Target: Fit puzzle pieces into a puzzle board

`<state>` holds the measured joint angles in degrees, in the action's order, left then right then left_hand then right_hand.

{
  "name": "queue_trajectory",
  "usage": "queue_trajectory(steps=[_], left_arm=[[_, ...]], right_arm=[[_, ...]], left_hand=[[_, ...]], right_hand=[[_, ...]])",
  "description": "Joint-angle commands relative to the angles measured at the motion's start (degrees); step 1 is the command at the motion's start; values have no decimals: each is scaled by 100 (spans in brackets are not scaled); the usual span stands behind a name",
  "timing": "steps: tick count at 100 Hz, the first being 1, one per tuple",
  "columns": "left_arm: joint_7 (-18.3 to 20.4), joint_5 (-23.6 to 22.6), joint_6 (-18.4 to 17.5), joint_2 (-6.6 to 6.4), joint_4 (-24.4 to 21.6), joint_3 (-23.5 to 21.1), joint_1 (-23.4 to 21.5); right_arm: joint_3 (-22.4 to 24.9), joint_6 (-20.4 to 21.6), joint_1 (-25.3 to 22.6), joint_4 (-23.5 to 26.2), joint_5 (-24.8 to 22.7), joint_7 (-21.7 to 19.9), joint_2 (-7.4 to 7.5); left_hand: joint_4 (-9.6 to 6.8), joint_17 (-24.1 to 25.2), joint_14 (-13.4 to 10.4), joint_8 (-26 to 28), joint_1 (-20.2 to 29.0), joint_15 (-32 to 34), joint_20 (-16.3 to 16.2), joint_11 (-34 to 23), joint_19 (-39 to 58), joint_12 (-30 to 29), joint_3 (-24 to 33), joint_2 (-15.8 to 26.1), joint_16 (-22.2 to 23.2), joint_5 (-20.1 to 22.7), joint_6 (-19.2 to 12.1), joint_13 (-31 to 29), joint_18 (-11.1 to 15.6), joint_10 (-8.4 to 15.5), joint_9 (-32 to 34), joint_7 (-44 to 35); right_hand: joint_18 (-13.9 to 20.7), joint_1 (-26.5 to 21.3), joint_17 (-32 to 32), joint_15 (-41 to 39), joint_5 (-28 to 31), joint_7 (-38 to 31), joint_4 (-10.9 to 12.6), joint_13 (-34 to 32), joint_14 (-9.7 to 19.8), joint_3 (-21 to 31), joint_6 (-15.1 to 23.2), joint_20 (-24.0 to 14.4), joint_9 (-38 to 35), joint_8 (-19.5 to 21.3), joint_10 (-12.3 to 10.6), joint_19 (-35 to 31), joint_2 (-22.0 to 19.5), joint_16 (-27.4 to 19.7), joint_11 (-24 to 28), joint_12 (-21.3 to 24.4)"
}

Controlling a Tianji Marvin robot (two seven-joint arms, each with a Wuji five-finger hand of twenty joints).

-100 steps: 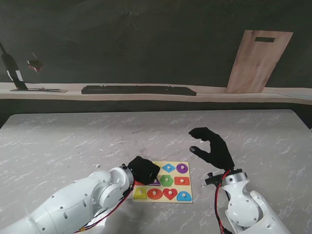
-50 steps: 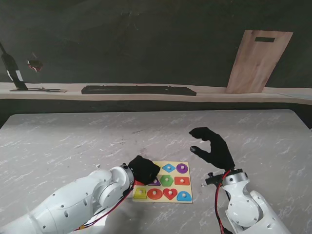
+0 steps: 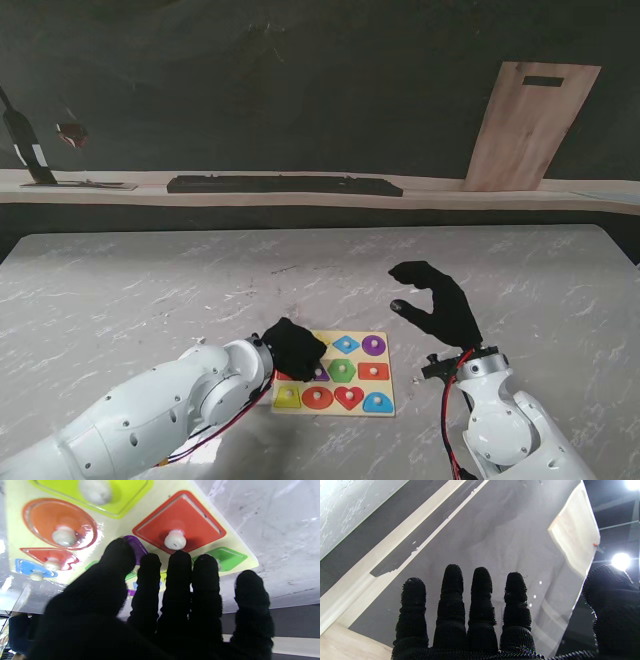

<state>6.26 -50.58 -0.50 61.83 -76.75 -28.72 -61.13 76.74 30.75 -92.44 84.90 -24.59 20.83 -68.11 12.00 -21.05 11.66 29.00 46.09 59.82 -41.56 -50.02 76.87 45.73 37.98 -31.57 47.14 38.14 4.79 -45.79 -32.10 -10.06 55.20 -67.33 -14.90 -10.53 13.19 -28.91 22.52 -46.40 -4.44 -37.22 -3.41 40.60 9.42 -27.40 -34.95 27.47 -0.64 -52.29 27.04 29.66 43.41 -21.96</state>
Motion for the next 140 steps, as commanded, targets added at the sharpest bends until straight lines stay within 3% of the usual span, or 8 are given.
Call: queue_trajectory(steps=[1,44,51,83,93,98,125,140], left_arm=[[-134,-11,14,4,37,24,2],[-491,-198,-92,22,63,-101,-95],[-520,-214,-119,16,21,-205,-169],[-921,-264,-152,40,-296,-868,-720],[-1135,-238,-155,70,-472,-1192,-999],[-1226,-196,-158,86,-569,-1359,-1143],[-1818,282,-162,237,-1070,-2270,-1924],[-2085,931,-412,362,-1276,-2773,-2328]], right_arm=[[-7,32,-39,15,0,6,-34],[-5,43,-39,9,40,-16,-36],[-6,44,-37,5,43,-19,-35],[-17,31,-25,-10,47,-23,-35],[-32,31,-14,-19,67,-45,-33],[-41,29,-7,-25,76,-61,-30],[-71,48,17,-58,43,-80,-22],[-80,77,16,-69,-117,24,-23]], left_hand=[[37,26,-71,162,-18,219,-131,-161,177,66,-68,-190,92,-268,9,-152,757,5,-172,-160],[-373,201,-125,63,-873,153,-140,-124,84,345,-48,686,224,-633,475,107,838,16,-574,1308],[-581,262,-90,189,-1008,96,-146,-63,39,349,-447,1004,233,-613,513,165,833,-22,-626,1553],[-672,479,-30,-271,-826,-140,-161,385,-91,246,-1922,1719,302,-1136,550,478,876,-162,-1257,2741],[-719,649,-41,-400,-536,-338,-126,931,-207,-147,-2751,1975,291,-1316,555,704,927,-263,-1693,3001],[-751,803,9,-414,20,-614,-6,1301,-318,-535,-3941,2297,229,-1359,534,926,933,-335,-1982,3087],[-780,1352,279,-493,-333,-1970,424,2286,-911,-1575,-4035,2285,-531,-1444,466,1702,942,-451,-2582,3386],[-799,1603,395,-691,-663,-2841,918,2795,-1697,-1968,-4021,2011,-1087,-1375,489,2201,991,-477,-2787,3830]], right_hand=[[-57,149,-41,-50,44,49,46,-187,-34,-83,170,-88,-166,42,23,-7,-103,39,23,-33],[-68,146,-25,-77,43,50,46,-235,-48,-81,176,-89,-204,44,19,-19,-107,53,35,-37],[-63,146,-29,-81,45,50,45,-242,-49,-82,174,-87,-207,44,22,-16,-105,55,37,-38],[-67,143,-21,-88,57,48,47,-256,-49,-82,175,-84,-223,46,28,-22,-111,60,39,-39],[-66,141,-19,-89,64,45,46,-257,-49,-85,172,-83,-226,46,18,-25,-105,61,40,-39],[-63,142,-20,-93,59,47,46,-265,-51,-84,170,-83,-222,45,33,-25,-105,62,38,-39],[-69,153,-22,-86,59,50,45,-254,-53,-82,181,-80,-222,44,30,-26,-92,60,40,-40],[-104,134,-10,-67,32,75,39,-238,-75,-73,635,-80,-166,49,45,-29,7,55,-13,-19]])
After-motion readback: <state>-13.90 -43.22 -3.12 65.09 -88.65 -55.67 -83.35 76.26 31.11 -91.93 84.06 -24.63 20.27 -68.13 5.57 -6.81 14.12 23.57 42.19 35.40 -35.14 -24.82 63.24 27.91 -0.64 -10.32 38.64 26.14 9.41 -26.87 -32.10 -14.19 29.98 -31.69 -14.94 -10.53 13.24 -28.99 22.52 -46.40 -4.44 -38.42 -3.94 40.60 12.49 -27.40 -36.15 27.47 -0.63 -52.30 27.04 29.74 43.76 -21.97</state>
